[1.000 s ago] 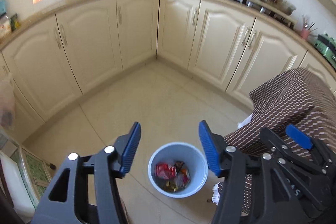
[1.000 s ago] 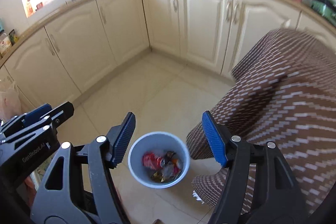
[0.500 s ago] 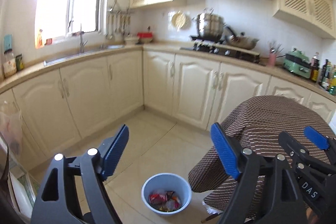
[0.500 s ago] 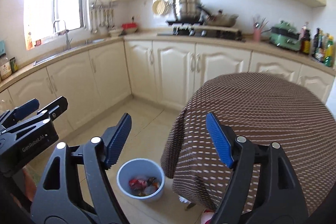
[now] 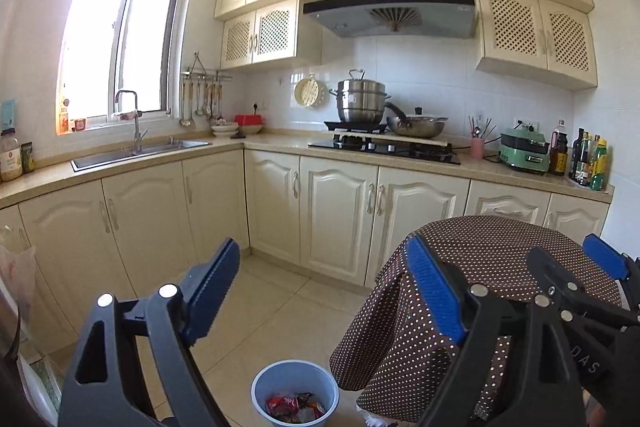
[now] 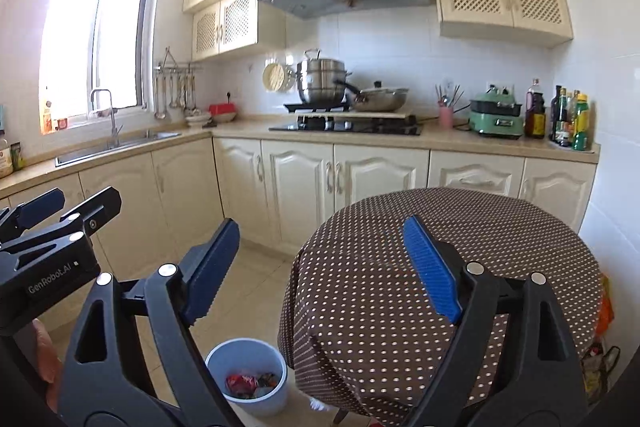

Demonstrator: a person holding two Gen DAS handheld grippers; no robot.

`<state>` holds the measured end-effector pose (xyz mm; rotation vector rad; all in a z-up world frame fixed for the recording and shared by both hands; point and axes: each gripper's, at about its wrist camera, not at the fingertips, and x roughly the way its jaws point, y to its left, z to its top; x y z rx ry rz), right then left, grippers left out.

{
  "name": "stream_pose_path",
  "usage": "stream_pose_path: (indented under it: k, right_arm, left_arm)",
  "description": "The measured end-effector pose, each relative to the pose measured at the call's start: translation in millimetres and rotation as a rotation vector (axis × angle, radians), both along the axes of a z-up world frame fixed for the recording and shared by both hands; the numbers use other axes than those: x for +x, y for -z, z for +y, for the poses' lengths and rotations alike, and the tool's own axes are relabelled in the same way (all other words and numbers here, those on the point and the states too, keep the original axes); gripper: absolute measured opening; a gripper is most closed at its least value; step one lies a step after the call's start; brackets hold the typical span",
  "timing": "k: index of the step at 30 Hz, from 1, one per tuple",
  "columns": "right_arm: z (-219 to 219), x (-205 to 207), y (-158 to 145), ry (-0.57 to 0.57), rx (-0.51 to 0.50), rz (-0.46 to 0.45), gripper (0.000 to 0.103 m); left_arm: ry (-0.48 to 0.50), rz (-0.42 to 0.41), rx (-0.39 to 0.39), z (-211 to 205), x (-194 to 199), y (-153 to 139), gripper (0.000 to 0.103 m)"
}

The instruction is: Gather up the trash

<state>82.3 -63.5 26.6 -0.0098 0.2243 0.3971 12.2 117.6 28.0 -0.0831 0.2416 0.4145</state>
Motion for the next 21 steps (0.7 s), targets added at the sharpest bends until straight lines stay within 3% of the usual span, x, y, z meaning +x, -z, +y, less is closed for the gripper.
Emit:
stream_pose_path:
  k: [21]
  right_arm:
    - [-22, -10, -1, 0.035, 0.019, -0.057, 0.091]
  left_arm:
    - [0.022, -0.018, 0.005, -15, -4, 1, 0.091]
